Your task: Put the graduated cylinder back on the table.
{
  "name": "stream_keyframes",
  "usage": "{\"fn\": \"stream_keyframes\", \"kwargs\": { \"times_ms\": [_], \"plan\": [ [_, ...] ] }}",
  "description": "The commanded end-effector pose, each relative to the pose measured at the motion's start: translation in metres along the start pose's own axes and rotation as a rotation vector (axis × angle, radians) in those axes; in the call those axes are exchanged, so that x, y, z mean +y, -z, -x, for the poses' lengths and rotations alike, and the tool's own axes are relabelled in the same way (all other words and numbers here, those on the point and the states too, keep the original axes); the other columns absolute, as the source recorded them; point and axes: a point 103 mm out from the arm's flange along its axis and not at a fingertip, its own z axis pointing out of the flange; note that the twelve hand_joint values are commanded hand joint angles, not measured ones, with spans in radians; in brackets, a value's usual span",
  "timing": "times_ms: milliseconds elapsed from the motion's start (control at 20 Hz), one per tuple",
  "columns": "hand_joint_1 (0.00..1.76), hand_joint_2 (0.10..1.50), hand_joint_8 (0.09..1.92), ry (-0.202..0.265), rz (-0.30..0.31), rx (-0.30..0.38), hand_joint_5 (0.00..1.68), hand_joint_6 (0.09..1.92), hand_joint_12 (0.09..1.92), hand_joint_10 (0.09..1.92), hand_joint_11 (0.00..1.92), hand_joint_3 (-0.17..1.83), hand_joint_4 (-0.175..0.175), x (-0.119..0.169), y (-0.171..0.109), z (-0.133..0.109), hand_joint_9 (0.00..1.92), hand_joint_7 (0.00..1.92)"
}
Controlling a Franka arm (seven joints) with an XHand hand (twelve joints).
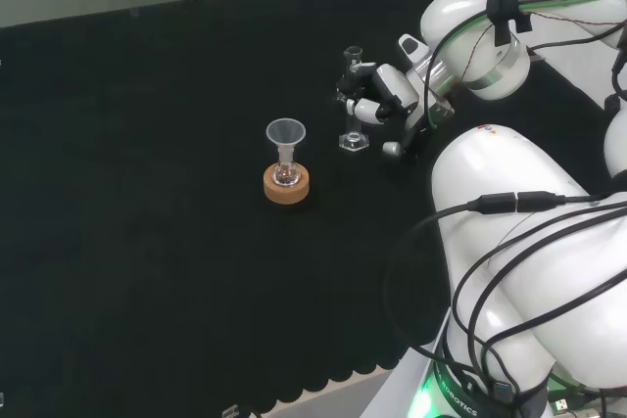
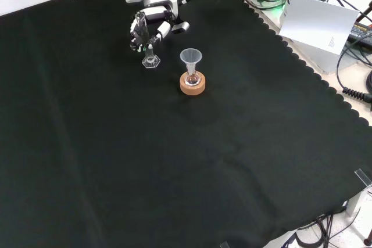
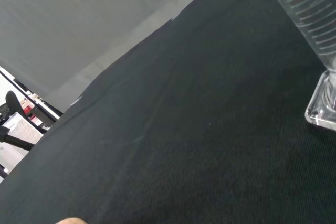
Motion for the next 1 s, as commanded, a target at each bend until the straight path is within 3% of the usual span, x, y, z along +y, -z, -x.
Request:
{"fn": "stream_keyframes", "kwargs": {
  "times_ms": [50, 350, 850, 1000],
  "plan": [
    [1.22, 1.17, 0.98, -0.008, -0.006, 0.021, 0.86, 1.18, 0.75, 0.09, 1.26, -0.01, -0.175, -0.001, -0.002, 0.001, 1.51, 0.99],
    [1.13, 1.17, 0.61, -0.007, -0.003, 0.006, 0.88, 1.16, 0.86, 0.09, 1.22, 0.00, -0.163, -0.003, 0.000, 0.001, 1.48, 1.12],
    [1.08, 1.13, 0.55, 0.000, -0.033, -0.028, 0.96, 1.04, 0.99, 0.09, 1.07, -0.01, -0.002, -0.004, 0.006, 0.000, 1.42, 1.08],
    [1.04, 1.09, 0.57, -0.003, -0.040, -0.021, 0.89, 0.84, 1.04, 0.09, 0.98, -0.13, -0.045, -0.004, 0.007, 0.000, 1.36, 1.02]
  ]
}}
